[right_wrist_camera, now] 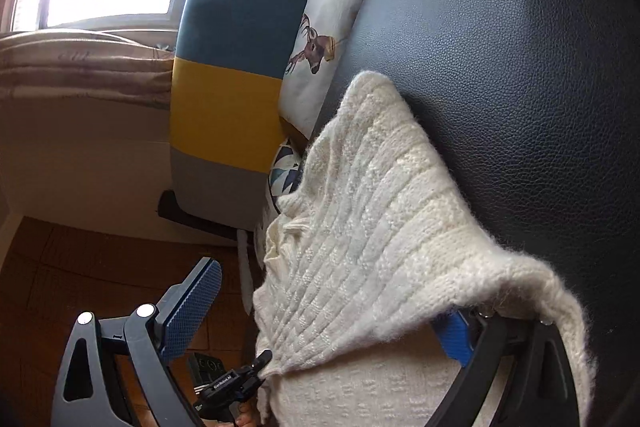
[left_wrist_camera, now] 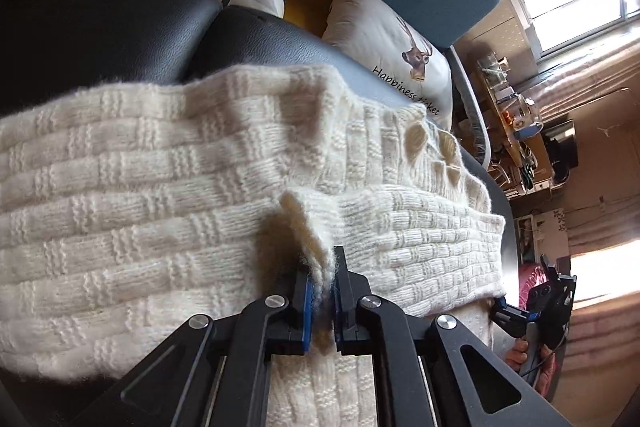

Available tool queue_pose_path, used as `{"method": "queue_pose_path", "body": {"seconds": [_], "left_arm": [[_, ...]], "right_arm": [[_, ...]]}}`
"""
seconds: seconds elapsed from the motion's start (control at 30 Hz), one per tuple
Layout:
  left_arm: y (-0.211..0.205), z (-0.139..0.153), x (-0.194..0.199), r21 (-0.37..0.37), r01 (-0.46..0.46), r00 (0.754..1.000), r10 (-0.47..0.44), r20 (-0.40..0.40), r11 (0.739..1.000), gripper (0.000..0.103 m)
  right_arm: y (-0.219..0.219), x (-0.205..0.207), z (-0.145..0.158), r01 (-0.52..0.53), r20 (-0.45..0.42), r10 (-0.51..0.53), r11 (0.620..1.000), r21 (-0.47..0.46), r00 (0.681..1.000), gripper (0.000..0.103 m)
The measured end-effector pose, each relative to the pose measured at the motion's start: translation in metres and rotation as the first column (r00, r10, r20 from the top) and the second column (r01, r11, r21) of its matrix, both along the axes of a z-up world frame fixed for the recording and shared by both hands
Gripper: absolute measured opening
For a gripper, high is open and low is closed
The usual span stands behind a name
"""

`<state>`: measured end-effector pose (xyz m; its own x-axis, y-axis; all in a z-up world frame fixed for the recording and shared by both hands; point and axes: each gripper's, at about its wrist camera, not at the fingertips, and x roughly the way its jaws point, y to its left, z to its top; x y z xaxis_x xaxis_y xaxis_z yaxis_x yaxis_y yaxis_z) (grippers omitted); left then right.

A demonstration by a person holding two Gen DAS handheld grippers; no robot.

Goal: Fold clothes

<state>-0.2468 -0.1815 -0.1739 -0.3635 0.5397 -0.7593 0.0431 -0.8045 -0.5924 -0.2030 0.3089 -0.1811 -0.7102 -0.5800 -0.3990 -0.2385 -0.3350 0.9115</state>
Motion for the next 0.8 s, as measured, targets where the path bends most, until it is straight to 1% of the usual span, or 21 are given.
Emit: {"method": "queue_pose_path", "body": {"seconds": [0.03, 0.2, 0.23, 0.27, 0.3, 0.37, 0.4, 0.43, 0.5, 0.6, 0.63, 0.73, 0.8], "left_arm": [[-0.002, -0.003, 0.001, 0.007, -0.002, 1.0, 0.002, 0.005, 1.0, 0.008], [-0.002, 0.008, -0.003, 0.01, -0.039, 0.999, 0.04, -0.029, 0.999, 0.009], [-0.001, 0.012, -0.005, 0.004, -0.035, 0.998, 0.035, -0.049, 0.999, 0.008], [0.002, 0.016, -0.008, -0.018, -0.036, 0.997, 0.035, -0.063, 0.999, 0.008], [0.004, 0.018, -0.013, -0.026, -0.031, 0.997, 0.029, -0.066, 0.999, 0.008], [0.007, 0.015, -0.018, -0.054, -0.014, 0.999, 0.013, -0.031, 0.998, 0.008], [0.008, 0.009, -0.02, -0.071, -0.008, 1.0, 0.009, 0.01, 0.997, 0.009], [0.006, 0.005, -0.018, -0.07, -0.018, 0.999, 0.02, 0.038, 0.997, 0.011], [-0.001, 0.007, -0.013, -0.058, -0.034, 0.999, 0.036, 0.032, 0.998, 0.011], [-0.016, 0.028, 0.001, -0.166, -0.12, 0.992, 0.113, -0.053, 0.979, 0.012], [-0.022, 0.033, 0.005, -0.145, -0.146, 0.988, 0.137, -0.074, 0.979, 0.012], [-0.022, 0.047, 0.013, -0.061, -0.152, 0.982, 0.144, -0.121, 0.987, 0.018], [-0.007, 0.051, 0.013, -0.061, -0.113, 0.984, 0.103, -0.145, 0.992, 0.025]], "right_arm": [[-0.001, 0.0, 0.0, -0.005, 0.001, 0.005, 1.0, 0.012, 1.0, 0.098], [-0.002, -0.004, 0.002, -0.06, 0.017, 0.059, 0.998, 0.032, 0.998, 0.098], [-0.002, -0.002, 0.004, -0.076, 0.017, 0.075, 0.996, 0.038, 0.997, 0.098], [-0.001, 0.0, 0.005, -0.089, 0.017, 0.088, 0.995, 0.048, 0.996, 0.098], [-0.001, 0.002, 0.007, -0.1, 0.018, 0.1, 0.993, 0.056, 0.995, 0.098], [0.003, 0.01, 0.009, -0.122, 0.027, 0.121, 0.99, 0.066, 0.992, 0.098], [0.006, 0.015, 0.011, -0.141, 0.033, 0.139, 0.987, 0.074, 0.99, 0.098], [0.009, 0.021, 0.013, -0.16, 0.039, 0.157, 0.984, 0.083, 0.987, 0.098], [0.02, 0.032, 0.022, -0.172, 0.036, 0.169, 0.979, 0.113, 0.985, 0.098], [0.038, 0.044, 0.038, -0.154, 0.007, 0.155, 0.976, 0.152, 0.988, 0.098], [0.04, 0.043, 0.044, -0.146, -0.014, 0.149, 0.978, 0.152, 0.989, 0.098], [0.037, 0.03, 0.051, -0.142, -0.047, 0.15, 0.98, 0.141, 0.988, 0.098], [0.026, 0.015, 0.049, -0.157, -0.053, 0.164, 0.981, 0.113, 0.985, 0.098]]}}
